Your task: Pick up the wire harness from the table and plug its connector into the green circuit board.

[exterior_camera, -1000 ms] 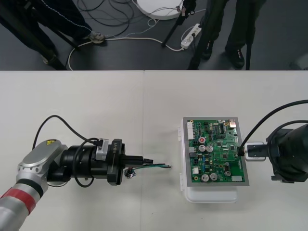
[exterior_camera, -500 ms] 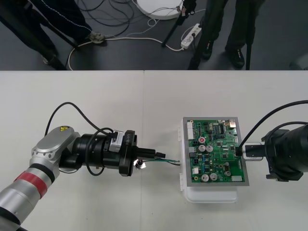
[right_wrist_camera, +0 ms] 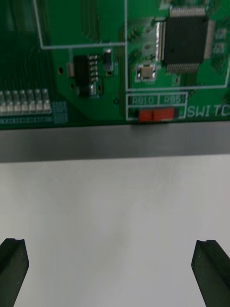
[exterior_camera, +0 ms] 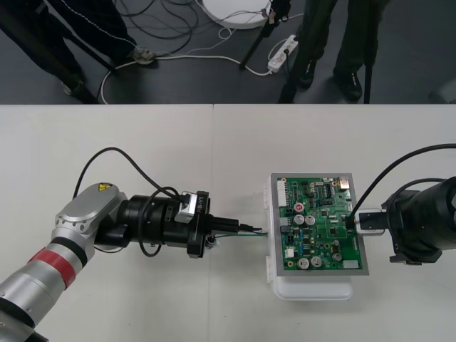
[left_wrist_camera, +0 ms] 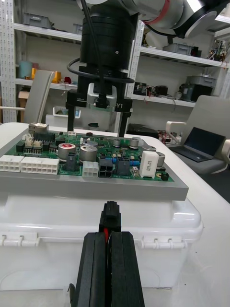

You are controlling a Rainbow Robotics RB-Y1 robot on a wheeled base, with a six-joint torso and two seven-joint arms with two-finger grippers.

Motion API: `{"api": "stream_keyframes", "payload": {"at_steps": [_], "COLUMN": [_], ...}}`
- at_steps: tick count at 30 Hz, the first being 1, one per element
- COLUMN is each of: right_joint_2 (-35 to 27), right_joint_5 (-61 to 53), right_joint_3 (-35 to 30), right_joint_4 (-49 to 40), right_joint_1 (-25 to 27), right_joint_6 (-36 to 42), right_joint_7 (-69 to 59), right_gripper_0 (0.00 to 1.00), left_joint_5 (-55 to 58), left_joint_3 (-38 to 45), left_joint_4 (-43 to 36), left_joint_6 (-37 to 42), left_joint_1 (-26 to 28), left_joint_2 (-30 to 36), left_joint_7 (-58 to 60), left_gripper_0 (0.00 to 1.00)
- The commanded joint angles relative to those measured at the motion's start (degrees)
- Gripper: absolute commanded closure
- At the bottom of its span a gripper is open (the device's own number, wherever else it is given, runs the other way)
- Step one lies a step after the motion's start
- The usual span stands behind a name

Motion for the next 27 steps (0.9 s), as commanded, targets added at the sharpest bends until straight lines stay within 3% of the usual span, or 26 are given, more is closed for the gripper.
{"api": "stream_keyframes", "payload": {"at_steps": [1, 13, 27], "right_joint_2": [0.82, 0.91, 0.99], "right_joint_5": [-0.96, -4.65, -5.79], "right_joint_3": [4.24, 5.56, 6.35], "right_joint_4": [2.06, 2.77, 2.86], "right_joint_1": [-4.96, -8.3, -8.47], "right_joint_6": [2.24, 3.73, 3.73], "right_joint_7": [2.59, 3.47, 4.26], "right_gripper_0": [0.0, 0.0, 0.0], "left_joint_5": [-0.29, -0.38, -0.38], "left_joint_3": [-0.91, -0.82, -0.82], "left_joint_4": [-1.13, -1.57, -4.47], "left_joint_6": [3.0, 4.14, 5.28], "left_joint_1": [-1.95, -0.46, 1.48], "left_joint_2": [-2.5, -4.0, -4.35], "left_joint_7": [-4.22, -4.05, -3.26], "left_gripper_0": [1.0, 1.0, 1.0]}}
